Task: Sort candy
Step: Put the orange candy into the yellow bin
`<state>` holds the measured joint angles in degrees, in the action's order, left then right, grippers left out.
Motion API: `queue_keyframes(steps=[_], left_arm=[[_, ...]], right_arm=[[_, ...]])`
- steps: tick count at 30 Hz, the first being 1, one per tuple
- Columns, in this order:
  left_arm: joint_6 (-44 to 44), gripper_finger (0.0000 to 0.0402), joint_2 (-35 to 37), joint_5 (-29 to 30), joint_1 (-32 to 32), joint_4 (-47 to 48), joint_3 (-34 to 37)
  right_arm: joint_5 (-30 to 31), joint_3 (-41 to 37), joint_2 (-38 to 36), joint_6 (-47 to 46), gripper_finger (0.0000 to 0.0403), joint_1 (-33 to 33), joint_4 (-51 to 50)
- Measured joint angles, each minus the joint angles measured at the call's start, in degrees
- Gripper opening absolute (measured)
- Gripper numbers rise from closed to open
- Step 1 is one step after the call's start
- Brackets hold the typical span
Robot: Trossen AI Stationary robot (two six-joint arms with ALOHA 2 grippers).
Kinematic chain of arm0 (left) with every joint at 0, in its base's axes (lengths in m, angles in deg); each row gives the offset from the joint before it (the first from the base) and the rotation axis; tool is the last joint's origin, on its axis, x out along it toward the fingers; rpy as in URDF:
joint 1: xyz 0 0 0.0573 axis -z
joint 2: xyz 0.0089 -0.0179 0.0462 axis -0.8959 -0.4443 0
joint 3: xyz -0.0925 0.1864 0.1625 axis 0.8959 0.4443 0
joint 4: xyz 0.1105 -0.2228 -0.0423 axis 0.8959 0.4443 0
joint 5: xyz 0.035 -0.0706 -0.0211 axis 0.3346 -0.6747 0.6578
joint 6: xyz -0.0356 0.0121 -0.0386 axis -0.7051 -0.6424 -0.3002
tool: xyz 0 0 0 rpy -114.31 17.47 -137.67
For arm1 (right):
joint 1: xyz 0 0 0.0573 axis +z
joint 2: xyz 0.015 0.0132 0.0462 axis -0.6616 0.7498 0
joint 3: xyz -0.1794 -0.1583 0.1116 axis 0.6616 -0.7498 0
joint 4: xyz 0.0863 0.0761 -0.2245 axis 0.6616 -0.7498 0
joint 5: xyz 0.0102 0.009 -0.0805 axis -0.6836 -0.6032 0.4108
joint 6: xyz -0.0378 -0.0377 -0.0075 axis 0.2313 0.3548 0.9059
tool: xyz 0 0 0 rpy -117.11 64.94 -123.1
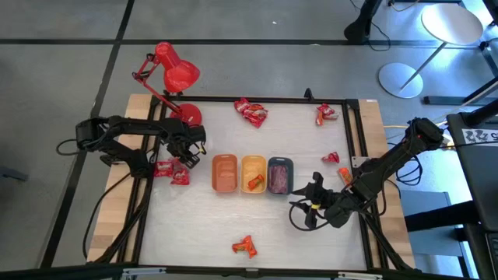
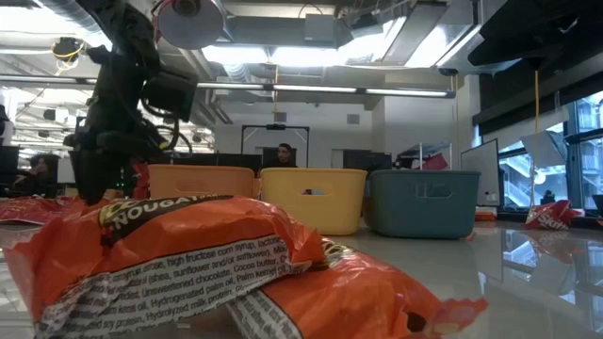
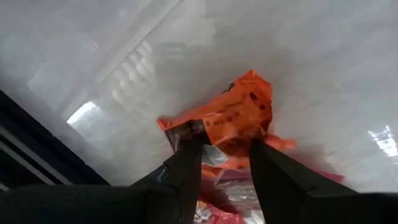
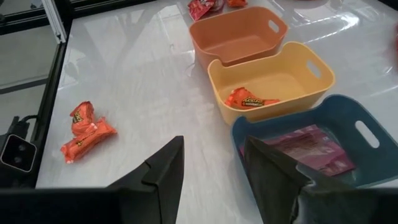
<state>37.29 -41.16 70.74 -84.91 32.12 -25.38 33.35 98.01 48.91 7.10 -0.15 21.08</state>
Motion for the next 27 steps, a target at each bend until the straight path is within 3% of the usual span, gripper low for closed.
queue_keyframes(steps=[9, 16, 27], left_arm=[[1.5, 0.0118, 0.0, 0.2, 1.2, -1.0, 1.2], [2.3, 0.001, 0.0, 0.4, 2.8, 1.4, 0.5], [-2.1, 0.0002, 0.2, 2.0, 10.0, 11.2, -8.3]], right_arm=[[0.0, 0.0, 0.0, 0.0, 0.0166, 0.0, 0.0], [0.0, 0.0, 0.0, -0.3, 0.0166, 0.0, 0.0], [0.0, 0.0, 0.0, -0.4, 0.0166, 0.0, 0.1]])
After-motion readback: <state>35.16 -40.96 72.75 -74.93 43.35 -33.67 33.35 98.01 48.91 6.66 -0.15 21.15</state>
